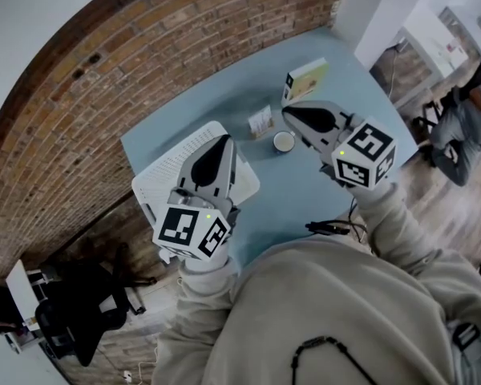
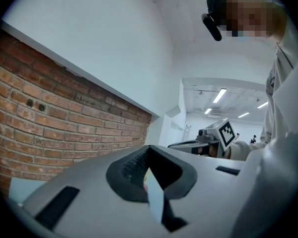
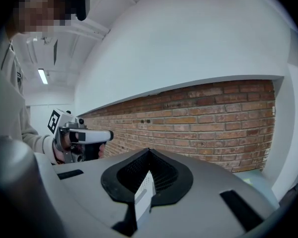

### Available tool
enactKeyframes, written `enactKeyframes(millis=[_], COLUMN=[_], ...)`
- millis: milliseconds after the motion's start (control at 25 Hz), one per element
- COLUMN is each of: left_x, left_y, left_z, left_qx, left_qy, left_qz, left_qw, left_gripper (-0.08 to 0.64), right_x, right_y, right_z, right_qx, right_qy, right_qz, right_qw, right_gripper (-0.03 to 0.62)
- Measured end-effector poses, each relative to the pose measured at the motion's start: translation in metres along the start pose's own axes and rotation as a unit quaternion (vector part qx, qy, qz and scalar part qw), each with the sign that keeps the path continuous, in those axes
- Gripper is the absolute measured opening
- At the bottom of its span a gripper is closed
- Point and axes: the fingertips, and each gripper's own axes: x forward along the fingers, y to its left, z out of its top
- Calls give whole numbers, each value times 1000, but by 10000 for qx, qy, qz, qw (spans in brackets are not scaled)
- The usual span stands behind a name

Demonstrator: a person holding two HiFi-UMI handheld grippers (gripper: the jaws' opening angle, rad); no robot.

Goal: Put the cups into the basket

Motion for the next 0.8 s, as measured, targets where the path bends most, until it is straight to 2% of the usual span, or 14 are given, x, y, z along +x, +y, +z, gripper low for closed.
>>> enactKeyframes(millis=[320, 480, 800], left_x=[36, 48, 55], left_y=[-15, -25, -35], left_z=[-14, -24, -35], left_qx=[-11, 28, -198], left_qy=[138, 335, 485], left_qz=[-247, -314, -394], left_qw=[9996, 9989, 9978], left_gripper=[-5, -5, -5], right_x=[-28, -39, -39], right_y=[-25, -34, -35], right_z=[-6, -12, -29], right_qx=[113, 89, 116], right_qy=[-13, 85, 273], right_qz=[-286, -438, -341], right_qw=[9995, 9990, 9990], right_gripper=[9, 9, 9])
